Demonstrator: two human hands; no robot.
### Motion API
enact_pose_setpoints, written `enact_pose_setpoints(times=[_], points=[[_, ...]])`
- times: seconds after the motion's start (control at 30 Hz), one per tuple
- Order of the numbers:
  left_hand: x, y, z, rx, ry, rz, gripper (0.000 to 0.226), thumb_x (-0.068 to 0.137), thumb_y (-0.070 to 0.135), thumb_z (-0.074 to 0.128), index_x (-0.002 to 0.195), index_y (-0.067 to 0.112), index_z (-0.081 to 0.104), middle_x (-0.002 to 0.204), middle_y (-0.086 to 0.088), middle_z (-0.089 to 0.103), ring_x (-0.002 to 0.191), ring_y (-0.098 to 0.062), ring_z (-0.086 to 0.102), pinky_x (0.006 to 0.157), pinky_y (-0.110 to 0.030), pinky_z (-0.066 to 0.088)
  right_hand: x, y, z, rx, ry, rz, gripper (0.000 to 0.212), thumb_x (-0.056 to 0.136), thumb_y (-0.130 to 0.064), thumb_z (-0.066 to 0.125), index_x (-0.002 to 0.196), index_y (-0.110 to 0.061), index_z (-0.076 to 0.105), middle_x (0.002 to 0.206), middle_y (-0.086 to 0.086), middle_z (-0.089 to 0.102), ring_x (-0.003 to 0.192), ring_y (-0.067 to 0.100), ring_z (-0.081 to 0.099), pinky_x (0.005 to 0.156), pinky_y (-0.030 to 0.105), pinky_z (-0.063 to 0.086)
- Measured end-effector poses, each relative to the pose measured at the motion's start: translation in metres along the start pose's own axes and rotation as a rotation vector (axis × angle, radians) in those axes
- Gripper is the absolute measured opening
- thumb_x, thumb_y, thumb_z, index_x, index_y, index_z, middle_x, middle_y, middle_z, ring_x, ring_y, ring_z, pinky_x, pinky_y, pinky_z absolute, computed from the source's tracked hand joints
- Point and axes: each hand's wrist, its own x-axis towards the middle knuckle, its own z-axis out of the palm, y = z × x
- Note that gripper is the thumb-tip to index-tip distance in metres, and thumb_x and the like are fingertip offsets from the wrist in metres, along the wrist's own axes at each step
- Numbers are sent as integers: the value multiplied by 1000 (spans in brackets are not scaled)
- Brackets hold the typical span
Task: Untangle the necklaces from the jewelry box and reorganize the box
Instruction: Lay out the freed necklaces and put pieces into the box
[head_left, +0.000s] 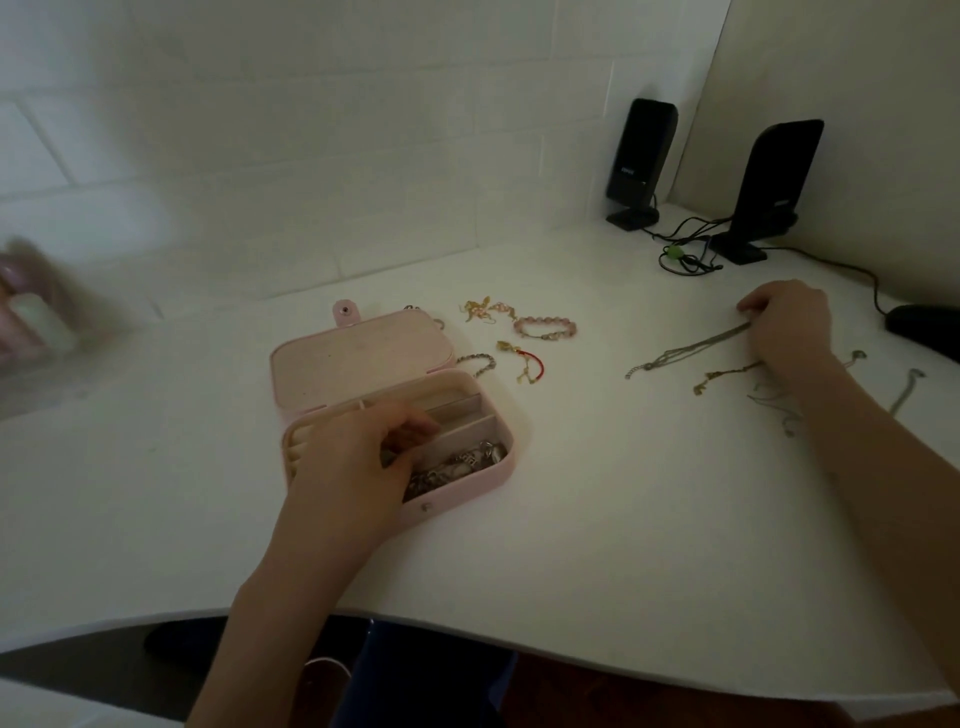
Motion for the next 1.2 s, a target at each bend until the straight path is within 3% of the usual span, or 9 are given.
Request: enact_pose_setpoints(times=[0.23,0.33,0.4,0.47,0.7,0.9,1.07,1.13,1.2], points=[[1,4,-1,-92,-24,-57,40,77,-12,64,78,28,67,74,26,59,71,24,53,66,6,34,-12,-17,-6,238,65,-28,22,91,-2,57,111,-7,67,108,13,68,87,18,59,79,25,45],[0,5,-2,-112,-29,-68,37,77,-13,64,78,24,68,72,26,58,69,26,52,66,6,34,-26,-32,-7,354,77,-112,22,90,-4,60,111,-7,67,108,10,68,91,16,61,79,16,44],[0,5,-2,-109,-18,-71,33,77,-13,64,81,18,71,71,26,57,68,26,52,67,7,33,-37,-44,-9,435,80,-146,22,90,-5,60,111,-6,67,103,5,67,86,13,60,65,1,40],[1,5,-1,-88,3,-85,28,77,-11,65,85,14,73,70,25,58,65,22,54,67,7,33,-46,-57,-11,517,70,-185,22,89,-5,62,111,-4,67,98,4,67,80,12,61,57,-1,41],[-2,10,-1,188,-7,40,16,76,14,77,91,17,77,82,1,73,74,-12,61,71,8,26,-67,-88,-14,646,-24,-329,18,85,-5,68,103,-8,70,93,0,67,74,-6,59,74,0,44],[-3,15,2,181,57,35,9,80,17,72,85,22,77,79,5,72,67,-2,46,68,7,26,-75,-94,-9,652,-85,-354,15,84,-6,69,98,-10,72,89,1,69,79,4,64,75,5,48],[-3,14,6,169,77,-10,11,82,17,71,88,24,77,82,6,72,68,-2,47,65,0,29,-78,-92,-7,665,-114,-343,14,83,-7,70,96,-13,72,85,-1,69,69,-12,62,77,7,49],[-3,15,7,195,86,-20,12,82,19,70,89,25,77,83,5,72,70,-4,49,62,-10,28,-80,-93,-6,666,-134,-339,14,83,-7,70,95,-13,72,85,-1,70,70,-11,62,77,8,50],[-4,16,8,202,90,-28,12,83,18,69,89,24,77,83,5,73,70,-5,50,63,-6,29,-81,-95,-5,673,-156,-329,14,83,-7,70,94,-15,72,84,-2,70,73,-7,64,79,10,51]])
